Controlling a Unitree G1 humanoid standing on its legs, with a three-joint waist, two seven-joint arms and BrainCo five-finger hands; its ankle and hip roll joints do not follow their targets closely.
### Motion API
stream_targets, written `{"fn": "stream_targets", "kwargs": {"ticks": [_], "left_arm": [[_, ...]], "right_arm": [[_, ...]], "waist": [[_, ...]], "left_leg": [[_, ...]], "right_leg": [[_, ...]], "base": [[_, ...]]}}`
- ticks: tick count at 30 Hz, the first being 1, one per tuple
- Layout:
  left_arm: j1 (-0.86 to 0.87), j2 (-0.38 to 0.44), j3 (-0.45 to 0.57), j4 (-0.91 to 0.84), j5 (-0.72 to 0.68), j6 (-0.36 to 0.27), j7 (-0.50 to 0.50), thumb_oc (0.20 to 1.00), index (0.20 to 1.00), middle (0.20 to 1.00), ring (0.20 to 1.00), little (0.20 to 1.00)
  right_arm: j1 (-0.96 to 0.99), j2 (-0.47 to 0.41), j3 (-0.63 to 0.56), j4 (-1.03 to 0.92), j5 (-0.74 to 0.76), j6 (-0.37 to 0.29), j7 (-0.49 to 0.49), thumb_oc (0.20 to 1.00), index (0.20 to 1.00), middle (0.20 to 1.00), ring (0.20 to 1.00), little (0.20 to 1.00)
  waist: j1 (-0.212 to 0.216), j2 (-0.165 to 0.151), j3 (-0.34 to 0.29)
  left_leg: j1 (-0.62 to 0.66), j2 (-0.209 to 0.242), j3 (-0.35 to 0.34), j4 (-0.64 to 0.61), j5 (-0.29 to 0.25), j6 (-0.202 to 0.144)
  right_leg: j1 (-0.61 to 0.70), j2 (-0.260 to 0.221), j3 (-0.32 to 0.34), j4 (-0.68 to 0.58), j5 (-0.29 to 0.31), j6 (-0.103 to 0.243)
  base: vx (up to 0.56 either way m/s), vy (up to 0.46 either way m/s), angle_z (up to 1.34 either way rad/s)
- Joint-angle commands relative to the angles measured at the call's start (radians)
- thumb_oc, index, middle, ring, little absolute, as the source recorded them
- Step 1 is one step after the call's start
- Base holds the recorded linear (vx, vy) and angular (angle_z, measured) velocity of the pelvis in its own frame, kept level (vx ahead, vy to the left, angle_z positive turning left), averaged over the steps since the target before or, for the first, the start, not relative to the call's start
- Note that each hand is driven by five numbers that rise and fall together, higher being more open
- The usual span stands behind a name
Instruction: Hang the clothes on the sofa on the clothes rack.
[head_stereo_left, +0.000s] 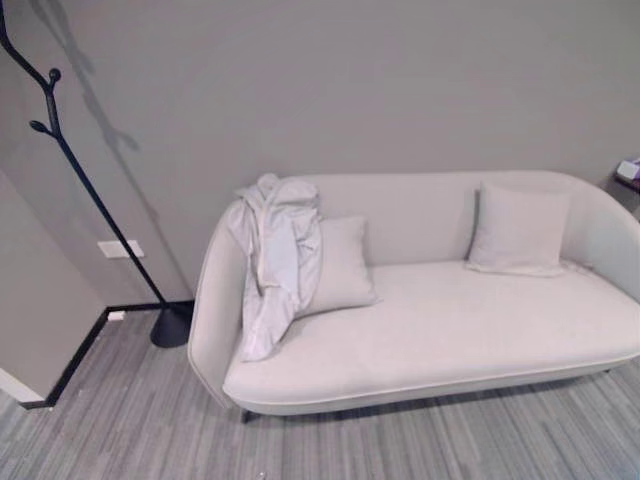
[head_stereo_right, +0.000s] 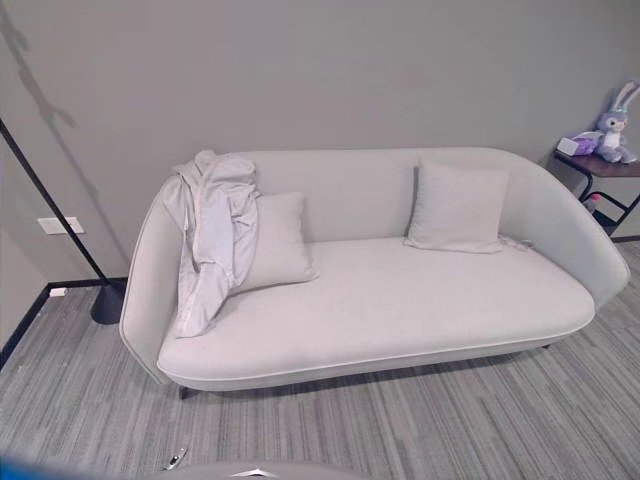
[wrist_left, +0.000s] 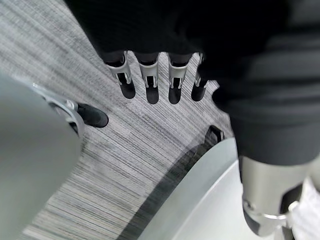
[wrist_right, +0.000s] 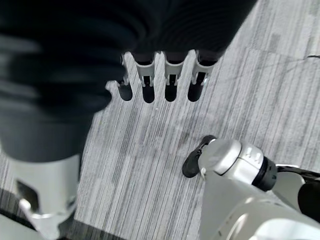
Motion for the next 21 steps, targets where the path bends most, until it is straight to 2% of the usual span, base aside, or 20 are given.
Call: {"fn": "stream_targets", "kwargs": {"ticks": [1,21], "left_arm": [[-0.058,-0.036,0.029,0.063,-0.057,-0.005,0.013,1.0,1.0,1.0,1.0,1.0],[-0.048,-0.059,-0.11,0.026,0.033,-0.021,-0.052,1.0,1.0,1.0,1.0,1.0]], "right_arm": [[-0.103,0.001,-0.049,0.095,0.065,-0.012,-0.02,1.0,1.0,1.0,1.0,1.0],[-0.1,0.025,0.073,0.027,-0.027,-0.06,0.017,1.0,1.0,1.0,1.0,1.0]], "waist": [[-0.018,0.03,0.004],[-0.022,0.03,0.005]], "left_leg": [[-0.007,0.083,-0.061,-0.049,0.057,-0.082],[0.009,0.077,-0.056,-0.039,0.049,-0.077]], "right_leg": [[-0.014,-0.057,0.004,-0.002,-0.006,0.074],[0.002,-0.057,0.022,-0.002,-0.009,0.067]], "base": [[0.0,0.0,0.0],[0.0,-0.001,-0.01]]}}
